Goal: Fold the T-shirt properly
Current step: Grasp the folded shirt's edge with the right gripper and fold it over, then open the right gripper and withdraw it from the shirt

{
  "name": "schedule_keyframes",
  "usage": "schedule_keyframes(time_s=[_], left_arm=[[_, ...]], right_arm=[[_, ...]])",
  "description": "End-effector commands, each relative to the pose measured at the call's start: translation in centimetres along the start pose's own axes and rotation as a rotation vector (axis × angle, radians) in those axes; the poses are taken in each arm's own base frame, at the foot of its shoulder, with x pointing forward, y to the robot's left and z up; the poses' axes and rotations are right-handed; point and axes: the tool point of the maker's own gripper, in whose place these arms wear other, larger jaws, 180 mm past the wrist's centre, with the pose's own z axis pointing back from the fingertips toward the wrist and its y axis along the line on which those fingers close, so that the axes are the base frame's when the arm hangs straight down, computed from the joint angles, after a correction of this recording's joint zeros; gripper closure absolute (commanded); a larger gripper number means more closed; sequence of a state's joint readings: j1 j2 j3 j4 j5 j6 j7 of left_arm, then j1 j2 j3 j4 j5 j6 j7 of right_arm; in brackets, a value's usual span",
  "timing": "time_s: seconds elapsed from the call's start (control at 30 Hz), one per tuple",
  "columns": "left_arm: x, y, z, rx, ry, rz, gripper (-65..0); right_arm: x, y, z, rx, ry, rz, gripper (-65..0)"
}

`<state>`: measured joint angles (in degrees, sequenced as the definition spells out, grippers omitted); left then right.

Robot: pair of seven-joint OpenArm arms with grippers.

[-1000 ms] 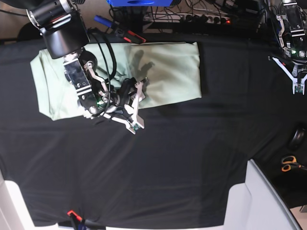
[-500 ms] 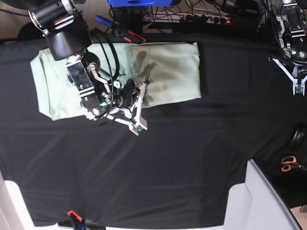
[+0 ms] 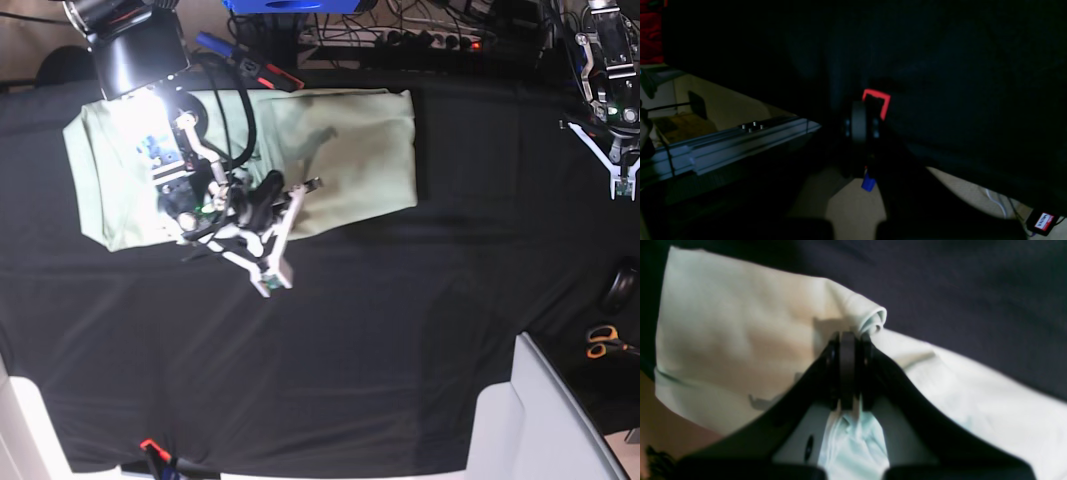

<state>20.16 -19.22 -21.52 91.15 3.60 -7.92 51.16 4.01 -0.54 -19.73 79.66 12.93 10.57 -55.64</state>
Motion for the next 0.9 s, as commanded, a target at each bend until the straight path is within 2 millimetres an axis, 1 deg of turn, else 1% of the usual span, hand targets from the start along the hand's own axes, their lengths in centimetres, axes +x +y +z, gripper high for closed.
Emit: schedule_keyframes(time_s=[0.0,0.03,0.17,0.4,0.77,0.87], left_arm=[[0.9,1.3,0.2,0.034,-0.025,-0.009,0.0],[0.9,1.3,0.2,0.034,-0.025,-0.009,0.0],[0.9,1.3,0.2,0.034,-0.025,-0.009,0.0],[0.9,1.3,0.2,0.034,-0.025,-0.009,0.0],[0.9,1.3,0.2,0.035,-0.028,-0.010,0.0],[0.2,1.3,-0.3,0.033,-0.006,-0.010,0.0]], right_arm=[[1.6,-1.2,0.7,-0.028,-0.042,-0.015,0.0],[1.4,-1.7,0.8,-0.035,-0.037,-0.032,0.0],[0.6,-2.5,0.9,-0.046,-0.030,-0.068,0.0],[-1.0,-2.5,0.8,-0.046,0.004,-0.099,0.0],[-1.2,-2.6,0.7,-0.050,0.008,-0.101,-0.1],[-1.3,-2.7,0.7,-0.052,0.009,-0.102,-0.3]])
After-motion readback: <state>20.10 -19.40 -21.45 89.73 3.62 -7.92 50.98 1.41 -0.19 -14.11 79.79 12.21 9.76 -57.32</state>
